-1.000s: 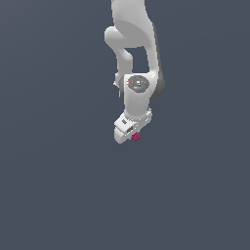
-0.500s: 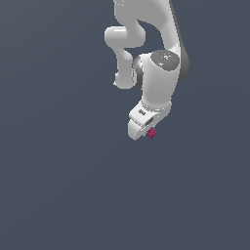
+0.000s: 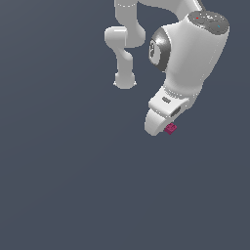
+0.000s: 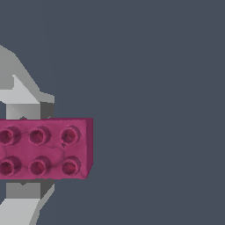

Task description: Pick up the object and move it to a goal position.

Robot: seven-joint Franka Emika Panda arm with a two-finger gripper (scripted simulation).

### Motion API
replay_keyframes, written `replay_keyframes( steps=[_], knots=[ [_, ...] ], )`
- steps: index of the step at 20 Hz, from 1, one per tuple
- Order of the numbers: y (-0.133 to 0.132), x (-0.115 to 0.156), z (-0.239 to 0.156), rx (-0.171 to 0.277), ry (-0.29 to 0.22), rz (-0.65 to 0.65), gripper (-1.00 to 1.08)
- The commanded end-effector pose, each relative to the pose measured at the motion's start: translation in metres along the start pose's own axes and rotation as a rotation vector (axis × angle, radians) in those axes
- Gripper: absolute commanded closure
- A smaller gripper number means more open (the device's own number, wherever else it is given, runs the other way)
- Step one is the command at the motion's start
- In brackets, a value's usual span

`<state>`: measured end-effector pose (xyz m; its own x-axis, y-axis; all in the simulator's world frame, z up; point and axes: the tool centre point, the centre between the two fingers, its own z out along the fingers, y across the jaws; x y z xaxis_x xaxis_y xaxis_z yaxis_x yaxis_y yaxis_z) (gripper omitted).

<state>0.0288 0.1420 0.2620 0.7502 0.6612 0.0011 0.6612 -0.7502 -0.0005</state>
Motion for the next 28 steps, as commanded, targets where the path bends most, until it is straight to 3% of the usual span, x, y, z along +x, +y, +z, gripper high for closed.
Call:
replay_keyframes(
  steps=[1,16,28],
  knots=[
    [-0.002,0.012,-0.016,0.0,-0.001,0.001,1.08],
    [-0.011,0.066,-0.086,0.0,-0.001,0.001,1.08],
    [-0.013,0.087,-0.111,0.0,-0.001,0.002,1.08]
  ],
)
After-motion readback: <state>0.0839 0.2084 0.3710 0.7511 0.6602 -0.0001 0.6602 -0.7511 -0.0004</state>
